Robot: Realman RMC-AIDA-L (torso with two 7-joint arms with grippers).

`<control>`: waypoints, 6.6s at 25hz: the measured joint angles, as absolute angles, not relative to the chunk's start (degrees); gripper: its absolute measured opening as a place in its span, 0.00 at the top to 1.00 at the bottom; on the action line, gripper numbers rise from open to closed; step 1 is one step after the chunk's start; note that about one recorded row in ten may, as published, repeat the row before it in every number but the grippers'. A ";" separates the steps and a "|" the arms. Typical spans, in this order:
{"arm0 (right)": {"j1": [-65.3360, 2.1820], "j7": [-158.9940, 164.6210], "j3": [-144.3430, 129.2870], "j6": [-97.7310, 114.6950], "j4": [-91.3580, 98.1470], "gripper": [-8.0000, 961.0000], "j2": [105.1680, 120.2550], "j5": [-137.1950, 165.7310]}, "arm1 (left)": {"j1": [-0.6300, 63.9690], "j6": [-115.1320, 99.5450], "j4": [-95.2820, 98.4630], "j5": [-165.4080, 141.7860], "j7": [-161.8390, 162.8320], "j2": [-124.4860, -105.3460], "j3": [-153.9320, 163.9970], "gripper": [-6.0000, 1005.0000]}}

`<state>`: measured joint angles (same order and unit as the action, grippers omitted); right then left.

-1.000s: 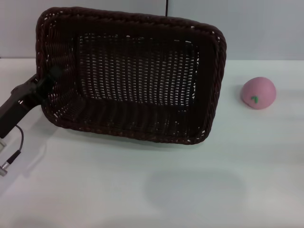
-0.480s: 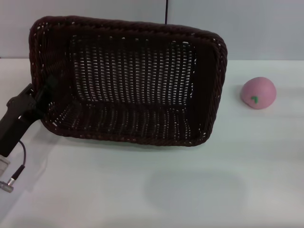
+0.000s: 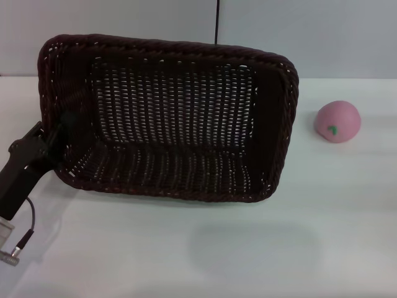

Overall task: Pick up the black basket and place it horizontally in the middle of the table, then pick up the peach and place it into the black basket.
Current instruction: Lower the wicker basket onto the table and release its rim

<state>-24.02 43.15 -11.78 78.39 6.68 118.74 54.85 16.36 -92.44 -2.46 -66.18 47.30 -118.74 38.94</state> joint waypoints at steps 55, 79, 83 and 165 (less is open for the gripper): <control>-24.36 42.92 -11.46 76.72 6.92 0.23 118.74 54.48 | 17.21 -92.18 -5.93 -66.71 42.07 -118.72 39.67 0.36; -24.10 42.89 -11.25 76.02 6.72 0.23 118.74 54.49 | 17.66 -91.28 -4.31 -66.49 46.12 -118.31 40.36 0.79; -24.13 42.89 -11.26 75.93 6.74 0.23 118.74 54.49 | 17.89 -90.61 -4.83 -66.24 48.49 -118.36 39.48 0.79; -25.32 42.75 -12.66 68.19 8.37 0.23 118.56 55.02 | 17.47 -68.02 63.64 -111.52 147.85 -118.21 54.99 0.79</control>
